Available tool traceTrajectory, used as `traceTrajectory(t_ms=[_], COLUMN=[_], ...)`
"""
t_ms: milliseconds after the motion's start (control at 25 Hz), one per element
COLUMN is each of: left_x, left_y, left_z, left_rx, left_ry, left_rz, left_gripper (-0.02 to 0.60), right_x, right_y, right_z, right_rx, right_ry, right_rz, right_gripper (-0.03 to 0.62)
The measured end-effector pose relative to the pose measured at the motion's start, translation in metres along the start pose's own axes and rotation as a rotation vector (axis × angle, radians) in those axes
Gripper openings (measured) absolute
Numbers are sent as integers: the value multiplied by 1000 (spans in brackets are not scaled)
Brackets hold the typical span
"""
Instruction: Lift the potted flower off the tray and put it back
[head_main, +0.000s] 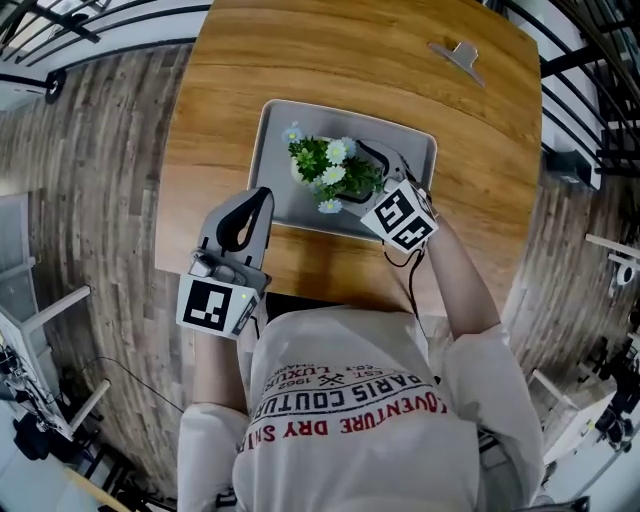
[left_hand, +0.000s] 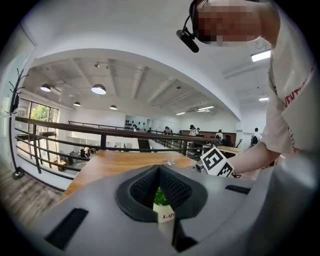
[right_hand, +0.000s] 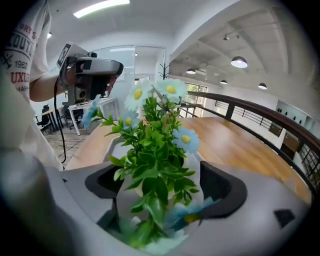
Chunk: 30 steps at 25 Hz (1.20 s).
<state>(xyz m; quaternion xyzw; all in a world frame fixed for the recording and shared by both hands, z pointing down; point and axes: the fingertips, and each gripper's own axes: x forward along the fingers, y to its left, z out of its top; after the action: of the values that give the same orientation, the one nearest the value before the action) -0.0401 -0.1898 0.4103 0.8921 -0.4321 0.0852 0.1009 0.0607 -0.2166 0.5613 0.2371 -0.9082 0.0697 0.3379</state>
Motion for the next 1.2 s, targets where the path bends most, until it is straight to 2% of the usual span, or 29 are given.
traceTrajectory(t_ms=[320, 480, 720, 1000, 1200], left_x=[11, 19, 28, 28, 18], left_y=[10, 17, 17, 18, 21], left_z=[-20, -25, -29, -28, -31], left_rx=[-26, -40, -55, -59, -54], left_ry=[55, 65, 62, 61, 72], left_rz=[33, 46, 46, 36, 33], left_gripper=[12, 12, 12, 12, 12], right_x=[28, 36, 41, 39, 36], right_y=[3, 9, 7, 5, 0], right_z=[0, -7, -1, 1, 7], right_rx=[71, 47, 51, 62, 98], right_ry=[-35, -20, -88, -113, -139], right_rz=[166, 206, 172, 134, 61], right_gripper=[468, 468, 468, 472, 472])
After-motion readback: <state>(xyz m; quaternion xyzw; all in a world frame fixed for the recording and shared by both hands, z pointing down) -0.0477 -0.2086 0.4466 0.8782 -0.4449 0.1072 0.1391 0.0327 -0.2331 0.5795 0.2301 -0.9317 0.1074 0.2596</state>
